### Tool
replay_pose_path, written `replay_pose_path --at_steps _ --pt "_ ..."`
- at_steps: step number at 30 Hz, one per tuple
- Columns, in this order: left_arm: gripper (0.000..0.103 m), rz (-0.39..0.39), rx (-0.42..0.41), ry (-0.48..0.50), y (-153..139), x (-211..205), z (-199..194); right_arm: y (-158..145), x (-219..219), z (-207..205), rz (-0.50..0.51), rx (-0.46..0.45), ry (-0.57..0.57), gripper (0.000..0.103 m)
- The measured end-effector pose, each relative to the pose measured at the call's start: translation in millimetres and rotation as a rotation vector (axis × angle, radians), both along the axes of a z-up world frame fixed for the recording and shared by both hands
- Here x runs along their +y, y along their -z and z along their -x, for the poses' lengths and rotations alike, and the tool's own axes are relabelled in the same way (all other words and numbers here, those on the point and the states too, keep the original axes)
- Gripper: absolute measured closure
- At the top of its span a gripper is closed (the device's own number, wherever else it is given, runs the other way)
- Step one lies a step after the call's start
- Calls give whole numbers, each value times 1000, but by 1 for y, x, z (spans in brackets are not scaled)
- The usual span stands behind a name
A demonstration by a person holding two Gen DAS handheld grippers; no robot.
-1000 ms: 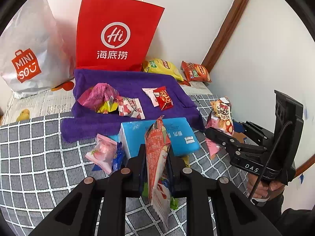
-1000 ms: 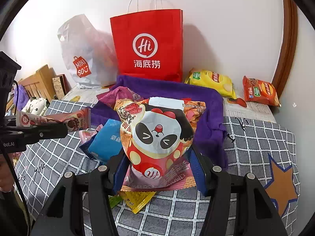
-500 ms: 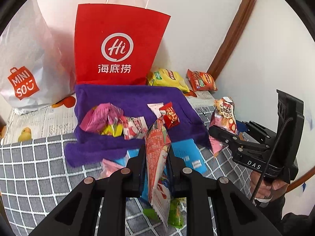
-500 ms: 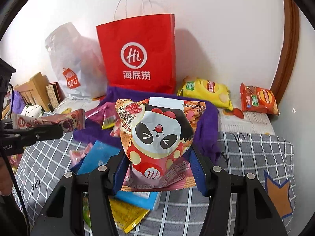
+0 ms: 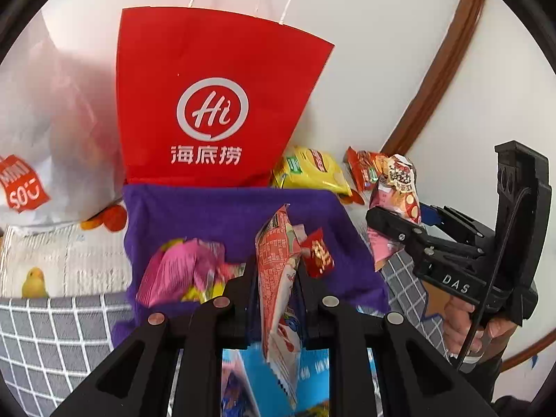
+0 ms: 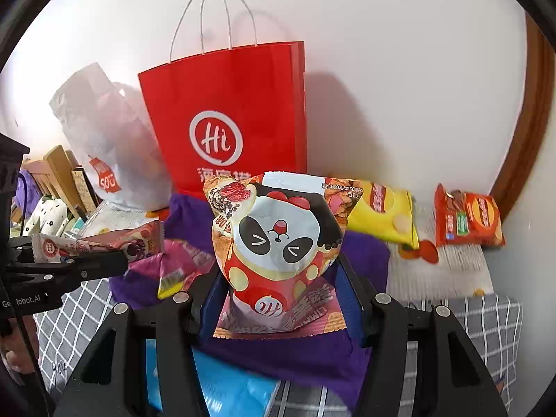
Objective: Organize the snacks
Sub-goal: 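Open the right tool over the towel while the left tool releases its stick packet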
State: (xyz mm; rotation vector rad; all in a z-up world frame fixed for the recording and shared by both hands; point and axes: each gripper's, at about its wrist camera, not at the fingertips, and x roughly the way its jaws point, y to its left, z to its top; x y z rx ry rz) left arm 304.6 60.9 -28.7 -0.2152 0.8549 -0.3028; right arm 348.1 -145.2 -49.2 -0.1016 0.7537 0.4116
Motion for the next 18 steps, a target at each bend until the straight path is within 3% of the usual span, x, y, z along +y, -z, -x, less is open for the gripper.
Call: replay_pose_path --at_steps 9,18 --pt "86 52 38 -19 23 8 -33 49 4 -36 51 120 -1 45" --pt "86 49 91 -22 44 12 -44 66 -9 -46 102 167 5 45"
